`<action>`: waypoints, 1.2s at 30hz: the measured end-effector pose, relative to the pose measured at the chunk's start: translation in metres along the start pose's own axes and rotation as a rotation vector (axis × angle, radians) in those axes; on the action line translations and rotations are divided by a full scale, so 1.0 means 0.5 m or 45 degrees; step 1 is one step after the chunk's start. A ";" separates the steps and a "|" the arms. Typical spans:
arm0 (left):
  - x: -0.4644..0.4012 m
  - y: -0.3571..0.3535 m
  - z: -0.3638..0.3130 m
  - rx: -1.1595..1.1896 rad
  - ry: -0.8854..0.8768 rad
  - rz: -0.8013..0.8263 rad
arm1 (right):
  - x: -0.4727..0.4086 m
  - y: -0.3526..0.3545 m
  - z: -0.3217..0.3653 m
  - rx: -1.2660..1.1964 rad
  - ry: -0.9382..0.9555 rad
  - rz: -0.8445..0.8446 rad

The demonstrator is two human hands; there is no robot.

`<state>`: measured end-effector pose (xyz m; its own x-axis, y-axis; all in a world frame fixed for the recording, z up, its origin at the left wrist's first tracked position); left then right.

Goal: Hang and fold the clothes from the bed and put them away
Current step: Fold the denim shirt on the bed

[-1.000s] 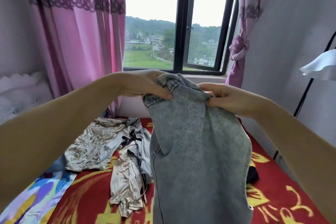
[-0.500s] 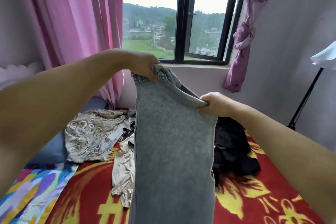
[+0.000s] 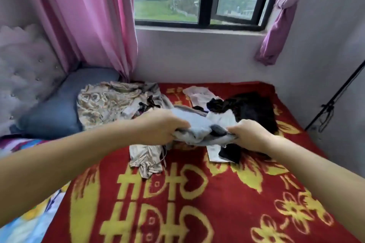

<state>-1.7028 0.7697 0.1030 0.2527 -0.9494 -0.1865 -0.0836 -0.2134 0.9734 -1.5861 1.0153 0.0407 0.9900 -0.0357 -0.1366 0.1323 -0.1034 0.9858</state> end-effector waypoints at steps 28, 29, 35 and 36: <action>0.064 -0.902 0.118 0.060 0.819 0.709 | 0.224 -0.795 0.156 -0.570 -0.799 0.739; 0.079 -0.925 0.093 -0.061 0.810 0.604 | 0.229 -0.805 0.171 -0.425 -0.819 0.620; 0.218 -0.996 -0.076 -0.012 0.678 0.223 | 0.263 -0.818 0.287 -0.178 -0.288 0.299; 0.236 -1.011 -0.075 0.004 0.686 0.267 | 0.274 -0.831 0.284 -0.190 -0.289 0.409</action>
<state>-1.5947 0.7743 -0.4063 0.6856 -0.7203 0.1055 -0.1877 -0.0349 0.9816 -1.5123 0.9124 -0.4015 0.9482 -0.2624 0.1788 -0.1594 0.0935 0.9828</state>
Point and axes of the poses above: each hand's wrist, its own x-axis away from the middle knuckle, its own y-axis out of the back of the hand, z = x × y, the point moved 2 cm from there along -x, towards the middle knuckle, and after that the axes turned 8 degrees about -z, right-handed, at the moved point
